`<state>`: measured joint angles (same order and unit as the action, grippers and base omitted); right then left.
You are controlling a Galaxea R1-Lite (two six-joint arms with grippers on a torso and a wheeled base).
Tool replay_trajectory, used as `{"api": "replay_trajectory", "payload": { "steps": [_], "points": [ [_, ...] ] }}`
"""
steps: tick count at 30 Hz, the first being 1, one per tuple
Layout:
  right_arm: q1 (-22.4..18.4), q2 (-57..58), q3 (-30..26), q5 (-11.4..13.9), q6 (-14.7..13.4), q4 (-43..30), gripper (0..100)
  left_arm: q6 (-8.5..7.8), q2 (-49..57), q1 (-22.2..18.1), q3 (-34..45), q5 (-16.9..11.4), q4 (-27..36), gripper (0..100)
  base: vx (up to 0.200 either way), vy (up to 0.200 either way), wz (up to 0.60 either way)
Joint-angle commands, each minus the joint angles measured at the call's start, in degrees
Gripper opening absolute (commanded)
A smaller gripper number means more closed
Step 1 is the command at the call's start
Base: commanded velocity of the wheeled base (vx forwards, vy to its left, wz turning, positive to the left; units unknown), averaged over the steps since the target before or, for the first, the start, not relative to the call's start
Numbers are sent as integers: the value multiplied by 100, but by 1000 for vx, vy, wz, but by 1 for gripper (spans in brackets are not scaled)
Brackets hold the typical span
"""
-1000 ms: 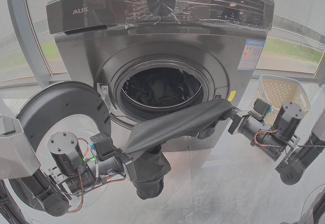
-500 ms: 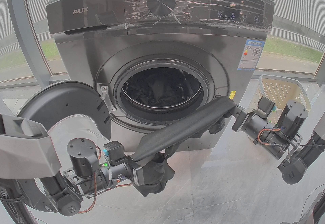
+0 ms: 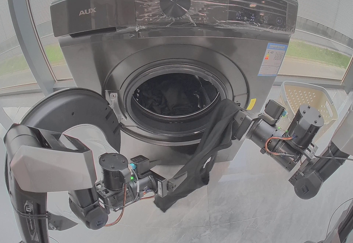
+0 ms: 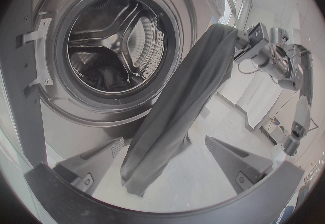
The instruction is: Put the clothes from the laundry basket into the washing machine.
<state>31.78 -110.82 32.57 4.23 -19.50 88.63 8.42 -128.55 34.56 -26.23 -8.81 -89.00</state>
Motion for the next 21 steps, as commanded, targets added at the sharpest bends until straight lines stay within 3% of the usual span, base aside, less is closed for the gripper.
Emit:
{"api": "replay_trajectory", "payload": {
  "steps": [1, 4, 9, 14, 21],
  "points": [
    [47, -44, 30, -10, 8, 6, 0, -113, -417, -107, -101, 55, -12, 100, 0, 0, 0],
    [47, -44, 39, -10, 8, 6, 0, -227, -636, -125, -224, 64, -12, 100, 0, 0, 0],
    [39, -53, 74, -36, 61, 6, 0, -236, -680, -81, -356, 29, -12, 100, 0, 0, 0],
    [127, -132, 214, -265, 228, -3, 0, -254, -680, -37, -611, 2, -12, 100, 0, 0, 0],
    [276, -159, 355, -300, 254, -161, 0, -236, -627, 24, -804, 29, -12, 100, 0, 0, 0]
  ]
}}
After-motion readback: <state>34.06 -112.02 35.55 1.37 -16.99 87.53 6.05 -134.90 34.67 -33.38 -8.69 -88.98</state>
